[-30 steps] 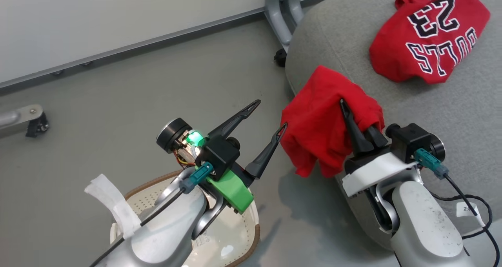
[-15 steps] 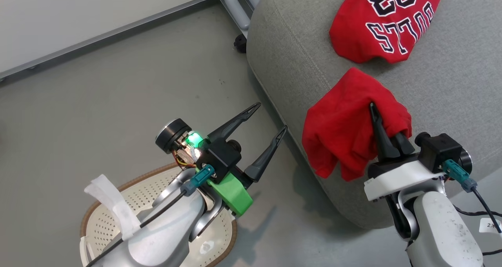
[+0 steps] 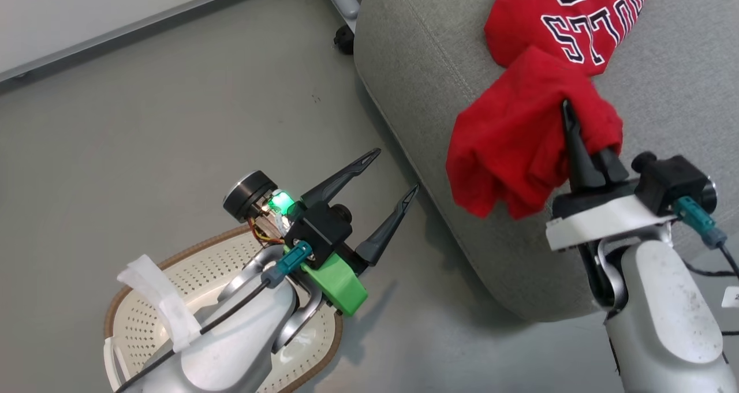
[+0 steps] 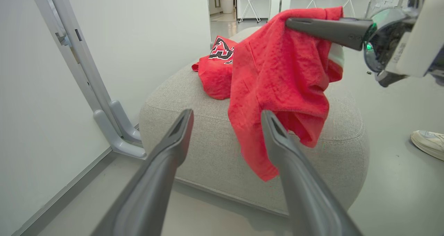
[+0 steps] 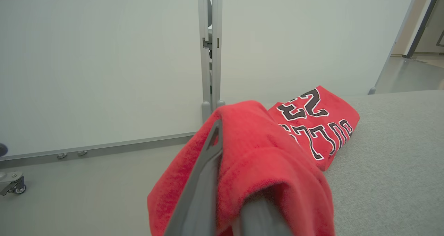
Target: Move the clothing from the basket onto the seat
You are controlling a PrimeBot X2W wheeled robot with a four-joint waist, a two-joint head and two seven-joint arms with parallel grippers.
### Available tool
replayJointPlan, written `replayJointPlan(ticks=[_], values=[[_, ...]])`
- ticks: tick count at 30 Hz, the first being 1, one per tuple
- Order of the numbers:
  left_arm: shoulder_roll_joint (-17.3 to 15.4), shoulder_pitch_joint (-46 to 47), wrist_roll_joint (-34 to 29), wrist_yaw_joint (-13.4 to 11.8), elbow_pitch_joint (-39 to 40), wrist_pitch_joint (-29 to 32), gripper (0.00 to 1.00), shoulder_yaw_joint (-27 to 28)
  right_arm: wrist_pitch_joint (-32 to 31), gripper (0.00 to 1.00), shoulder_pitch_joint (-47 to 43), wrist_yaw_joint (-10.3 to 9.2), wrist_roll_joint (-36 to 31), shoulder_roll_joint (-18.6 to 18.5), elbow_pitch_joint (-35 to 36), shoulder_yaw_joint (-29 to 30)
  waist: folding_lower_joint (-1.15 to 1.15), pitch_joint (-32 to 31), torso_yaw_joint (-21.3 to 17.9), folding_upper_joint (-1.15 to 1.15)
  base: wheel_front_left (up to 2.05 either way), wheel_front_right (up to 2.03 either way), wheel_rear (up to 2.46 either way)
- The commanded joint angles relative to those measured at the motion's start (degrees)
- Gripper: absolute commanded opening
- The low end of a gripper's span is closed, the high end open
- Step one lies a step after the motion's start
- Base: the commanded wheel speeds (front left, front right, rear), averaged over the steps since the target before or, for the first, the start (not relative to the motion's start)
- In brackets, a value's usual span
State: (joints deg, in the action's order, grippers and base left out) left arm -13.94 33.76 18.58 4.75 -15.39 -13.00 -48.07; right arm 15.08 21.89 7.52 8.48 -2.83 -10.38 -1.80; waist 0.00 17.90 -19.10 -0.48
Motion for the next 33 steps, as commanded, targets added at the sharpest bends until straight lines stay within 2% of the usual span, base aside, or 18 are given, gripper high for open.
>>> replayJointPlan(ticks=[1,7,16,25,33], values=[[-0.65,1.17,-0.07,-0.25,0.32,0.08,1.00,0.13,0.13,0.00,1.85,-0.06,-0.54,-0.13,0.68,0.49,0.00,1.59,0.36,0.48,0.00,0.00,0.00],[-1.91,2.76,-0.56,0.02,1.73,0.77,1.00,0.08,0.13,0.00,10.40,-0.06,-1.59,-1.39,2.14,3.63,0.00,5.85,0.84,0.48,0.00,0.00,0.00],[-4.24,5.70,-1.64,0.45,4.40,2.20,1.00,-0.01,0.13,0.00,23.48,-0.07,-4.30,-5.40,3.00,9.89,0.00,13.22,2.11,0.48,0.00,0.00,0.00],[-6.26,7.97,-2.67,0.46,6.99,3.18,1.00,-0.13,0.13,0.00,35.06,-0.07,-6.62,-11.12,-1.06,16.67,0.00,18.65,2.69,0.48,0.00,0.00,0.00],[-7.12,8.87,-2.84,0.19,8.27,3.35,1.00,-0.07,0.12,0.00,38.82,-0.06,-7.74,-12.92,-7.66,21.94,0.00,20.95,3.35,0.48,0.00,0.00,0.00]])
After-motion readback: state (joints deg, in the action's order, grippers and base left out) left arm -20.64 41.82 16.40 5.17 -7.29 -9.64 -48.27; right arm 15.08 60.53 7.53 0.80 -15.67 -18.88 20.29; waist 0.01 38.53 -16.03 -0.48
